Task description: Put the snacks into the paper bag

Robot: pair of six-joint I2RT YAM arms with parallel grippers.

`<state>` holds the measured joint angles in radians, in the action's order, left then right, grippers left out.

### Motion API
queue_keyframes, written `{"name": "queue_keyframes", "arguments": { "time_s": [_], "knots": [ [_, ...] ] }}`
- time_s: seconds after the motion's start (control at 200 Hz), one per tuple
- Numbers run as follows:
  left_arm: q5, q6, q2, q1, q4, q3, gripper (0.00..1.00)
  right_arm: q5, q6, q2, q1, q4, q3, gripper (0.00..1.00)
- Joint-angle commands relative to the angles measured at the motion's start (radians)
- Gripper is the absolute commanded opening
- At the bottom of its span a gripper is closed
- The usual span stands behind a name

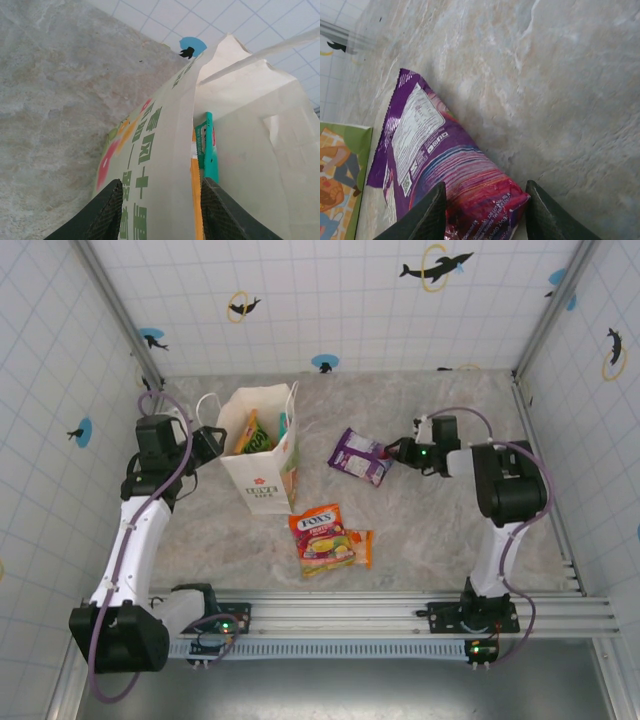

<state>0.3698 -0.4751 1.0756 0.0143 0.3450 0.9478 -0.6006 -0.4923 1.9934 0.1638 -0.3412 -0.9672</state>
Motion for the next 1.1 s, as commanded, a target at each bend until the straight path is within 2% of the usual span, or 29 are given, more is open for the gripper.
{"name": "queue_keyframes", "arguments": {
  "time_s": [0.0, 0.16, 0.275, 0.335, 0.646, 0.726, 0.886, 1.096],
  "knots": [
    [0.010, 0.011, -0.009, 0.005, -0.021, -0.006, 0.45, -0.020, -0.030, -0.042, 0.022, -0.056, 0.029, 0.32],
    [0.012, 0.010, -0.017, 0.006, -0.018, 0.004, 0.44, -0.019, -0.055, -0.099, 0.031, -0.097, 0.060, 0.18],
    [0.009, 0.015, -0.028, 0.006, -0.012, 0.014, 0.44, 0.011, -0.031, -0.179, 0.040, -0.086, 0.089, 0.04],
    [0.007, 0.015, -0.035, 0.006, -0.007, 0.019, 0.44, 0.036, -0.007, -0.226, 0.046, -0.065, 0.100, 0.00],
    [0.001, 0.058, -0.078, 0.006, 0.025, 0.045, 0.49, 0.201, 0.231, -0.489, 0.112, 0.171, 0.087, 0.00],
    [0.007, 0.075, -0.101, 0.005, 0.018, 0.052, 0.50, 0.276, 0.307, -0.567, 0.137, 0.206, 0.097, 0.00],
    [0.015, 0.139, -0.151, 0.004, 0.001, 0.046, 0.54, 0.349, 0.490, -0.718, 0.189, 0.258, 0.117, 0.00],
    [0.055, 0.265, -0.207, 0.006, -0.005, 0.037, 0.60, 0.359, 0.653, -0.879, 0.219, 0.377, 0.122, 0.00]
  ]
}}
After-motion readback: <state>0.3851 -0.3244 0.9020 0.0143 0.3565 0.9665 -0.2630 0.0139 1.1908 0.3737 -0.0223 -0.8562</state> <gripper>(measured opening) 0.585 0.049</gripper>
